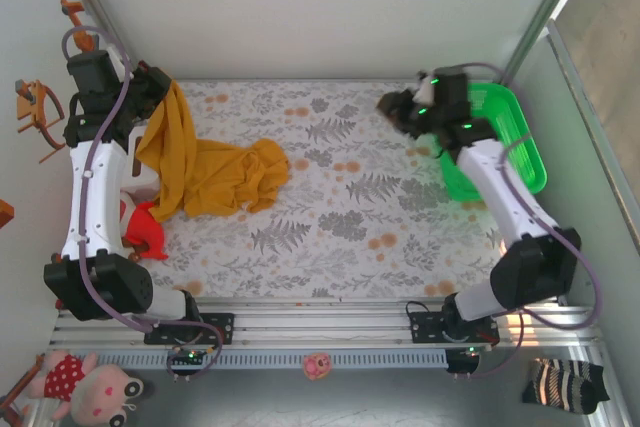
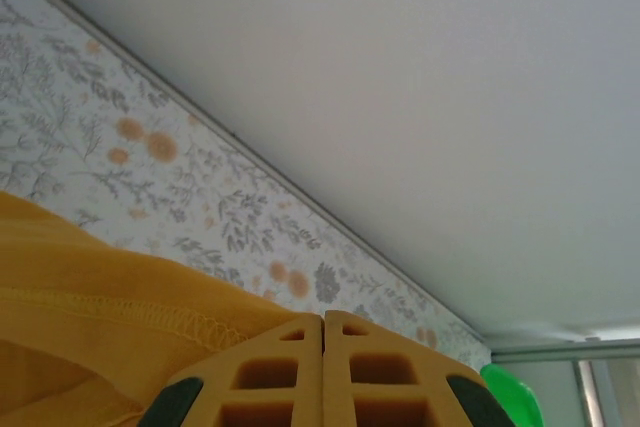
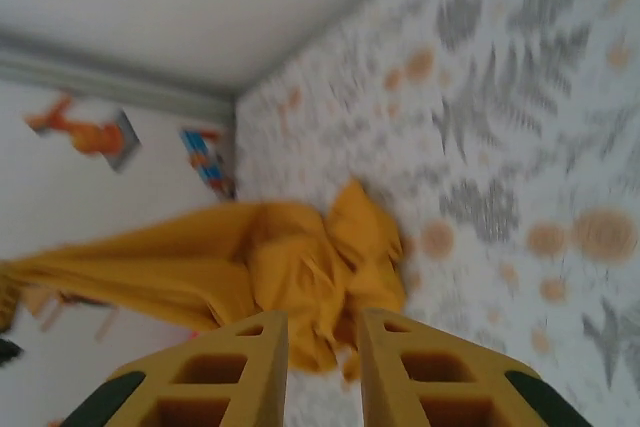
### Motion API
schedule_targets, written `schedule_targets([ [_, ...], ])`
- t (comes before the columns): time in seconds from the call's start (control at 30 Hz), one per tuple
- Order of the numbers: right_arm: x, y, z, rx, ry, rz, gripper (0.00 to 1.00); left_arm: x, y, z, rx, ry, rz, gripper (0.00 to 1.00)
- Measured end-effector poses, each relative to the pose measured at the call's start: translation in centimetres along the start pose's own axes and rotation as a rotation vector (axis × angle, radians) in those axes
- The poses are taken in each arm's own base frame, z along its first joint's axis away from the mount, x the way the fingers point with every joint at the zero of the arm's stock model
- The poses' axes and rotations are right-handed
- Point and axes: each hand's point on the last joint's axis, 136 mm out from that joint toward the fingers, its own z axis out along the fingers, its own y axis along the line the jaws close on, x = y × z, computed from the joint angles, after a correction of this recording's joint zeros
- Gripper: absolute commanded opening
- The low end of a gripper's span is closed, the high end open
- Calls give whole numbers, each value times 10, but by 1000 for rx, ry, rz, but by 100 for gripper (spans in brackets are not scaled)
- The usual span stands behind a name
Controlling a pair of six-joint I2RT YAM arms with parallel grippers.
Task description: Fold the inside-out t-shirt
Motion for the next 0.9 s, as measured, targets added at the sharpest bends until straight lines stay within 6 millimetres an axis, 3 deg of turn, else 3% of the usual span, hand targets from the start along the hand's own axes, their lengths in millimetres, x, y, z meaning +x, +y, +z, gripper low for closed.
schedule_targets([
  [0.1,94,-18,80,85,249,-65,39,5,3,-6,-15,2,13,0],
  [0.2,176,-18,142,117,435,-151,44,1,-3,-15,-11,-26,38,0],
  [0.27,218,-9,175,109,519,-200,44,-1,-4,-19,-14,-39,50,0],
  [0.37,258,10,210,69,580,-251,44,-2,-1,-19,-27,-46,60,0],
  [0.53,287,30,236,20,616,-276,43,-1,2,-19,-41,-42,65,0],
  [0.9,295,35,275,8,616,-259,44,-2,3,-19,-46,-46,66,0],
])
